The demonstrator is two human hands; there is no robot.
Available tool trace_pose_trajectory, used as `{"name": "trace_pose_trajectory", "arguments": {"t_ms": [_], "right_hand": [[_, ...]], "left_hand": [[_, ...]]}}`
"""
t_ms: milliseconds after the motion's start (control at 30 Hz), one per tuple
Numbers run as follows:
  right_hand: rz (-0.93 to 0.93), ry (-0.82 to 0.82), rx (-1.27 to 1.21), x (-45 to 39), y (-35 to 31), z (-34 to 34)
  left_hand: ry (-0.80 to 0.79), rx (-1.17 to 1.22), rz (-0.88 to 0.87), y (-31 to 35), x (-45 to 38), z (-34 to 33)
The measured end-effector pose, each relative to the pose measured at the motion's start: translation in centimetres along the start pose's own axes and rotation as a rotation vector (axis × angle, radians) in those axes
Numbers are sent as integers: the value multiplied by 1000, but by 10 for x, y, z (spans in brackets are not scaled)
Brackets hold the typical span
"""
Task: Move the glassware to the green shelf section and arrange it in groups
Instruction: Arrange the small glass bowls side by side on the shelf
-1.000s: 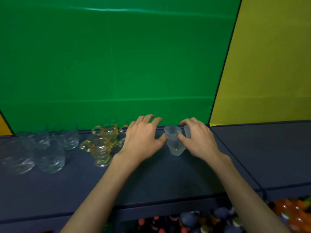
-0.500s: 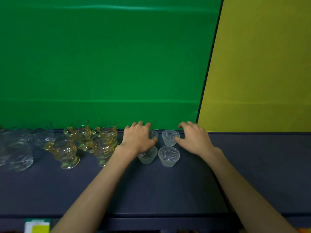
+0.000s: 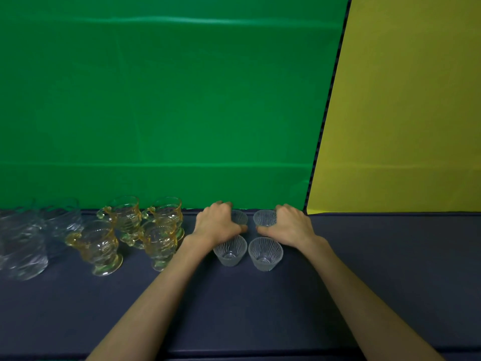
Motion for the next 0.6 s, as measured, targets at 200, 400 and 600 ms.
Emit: {"name": "trace_pose_trajectory", "arguments": {"t_ms": [200,400,600], "right_hand": [[16,163,-82,13,-4,17],[70,220,-146,41,-13,38],[82,150,-191,65,-12,25]], "left_hand": [[176,167,-38,-3,11,19],[256,155,-89,-11,37,46],[166,125,-94,-12,58,39]]}}
Point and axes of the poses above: each hand's wrist, its own x-axis away from the middle knuckle, its own z-axis out of the back of the hand, y = z × x, the point moved 1 cm from there along -x, towards the middle knuckle, and after that the axes turned 6 degrees about -x, right-handed, at the moved point
